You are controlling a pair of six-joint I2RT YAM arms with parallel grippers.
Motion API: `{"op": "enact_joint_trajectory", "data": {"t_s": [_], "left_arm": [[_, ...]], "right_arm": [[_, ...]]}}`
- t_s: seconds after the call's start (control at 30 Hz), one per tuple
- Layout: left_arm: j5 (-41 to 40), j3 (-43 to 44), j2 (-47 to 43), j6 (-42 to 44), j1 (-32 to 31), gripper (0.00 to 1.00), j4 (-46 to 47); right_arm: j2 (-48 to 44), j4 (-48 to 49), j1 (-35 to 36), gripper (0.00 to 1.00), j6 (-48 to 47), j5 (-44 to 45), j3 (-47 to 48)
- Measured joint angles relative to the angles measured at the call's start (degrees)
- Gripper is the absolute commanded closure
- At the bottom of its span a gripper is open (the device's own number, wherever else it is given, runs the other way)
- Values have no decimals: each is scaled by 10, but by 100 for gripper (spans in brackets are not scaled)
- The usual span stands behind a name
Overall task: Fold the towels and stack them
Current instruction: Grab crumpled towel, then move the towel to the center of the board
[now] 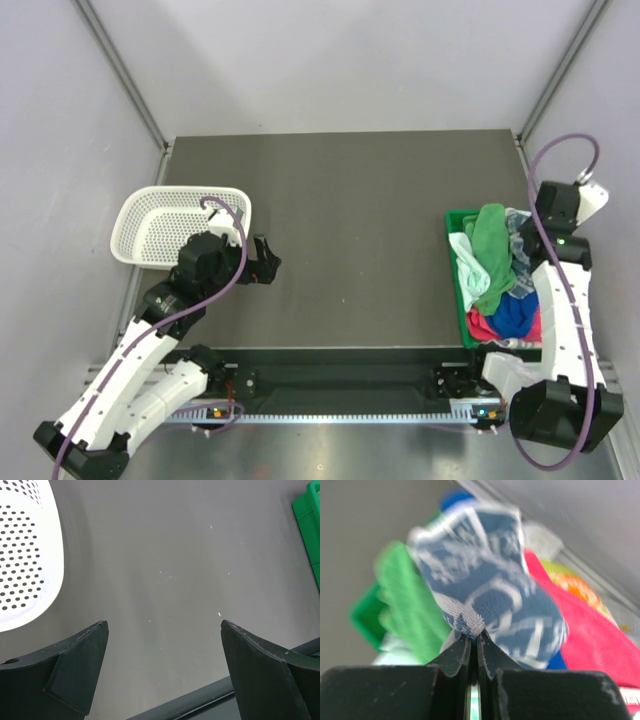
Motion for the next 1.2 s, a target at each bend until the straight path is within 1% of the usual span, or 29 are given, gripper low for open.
{"op": "enact_joint_trajectory", "data": {"t_s": [0.07, 0.17, 0.37, 0.43, 0.5, 0.53, 0.57, 0.73, 0.8, 0.9, 1.0, 1.1, 1.17, 1.2], "left_arm": [[0, 0, 0, 0, 0, 1, 0], [0, 0, 0, 0, 0, 1, 0], [-4, 0, 7, 0, 0, 1, 0], [-5, 0, 10, 0, 0, 1, 0], [-9, 0, 10, 0, 0, 1, 0], [-10, 0, 10, 0, 0, 1, 0], [-12, 0, 10, 0, 0, 1, 0], [-18, 0, 21, -2, 0, 1, 0], [-21, 3, 28, -7, 0, 1, -2], [-30, 20, 40, -14, 0, 1, -11], [-46, 46, 48, -24, 0, 1, -12], [-65, 71, 52, -34, 0, 1, -13], [-77, 80, 54, -42, 0, 1, -13], [-82, 82, 54, -47, 0, 1, -13]], "right_arm": [[1, -8, 2, 100, -9, -14, 58], [17, -18, 11, 100, -23, -24, 168], [74, -42, 23, 100, -44, -40, 366], [96, -52, 37, 100, -50, -48, 421], [120, -60, 70, 100, -58, -47, 473], [142, -68, 90, 100, -65, -46, 515], [148, -68, 105, 100, -67, -47, 525], [240, -84, 221, 100, -89, -39, 673], [271, -80, 273, 100, -96, -33, 712], [306, -71, 342, 100, -99, -28, 727], [334, -53, 412, 100, -98, -20, 712], [329, -4, 481, 100, -92, -11, 623], [308, 37, 523, 100, -79, -9, 516], [285, 74, 544, 100, -68, -13, 430]]}}
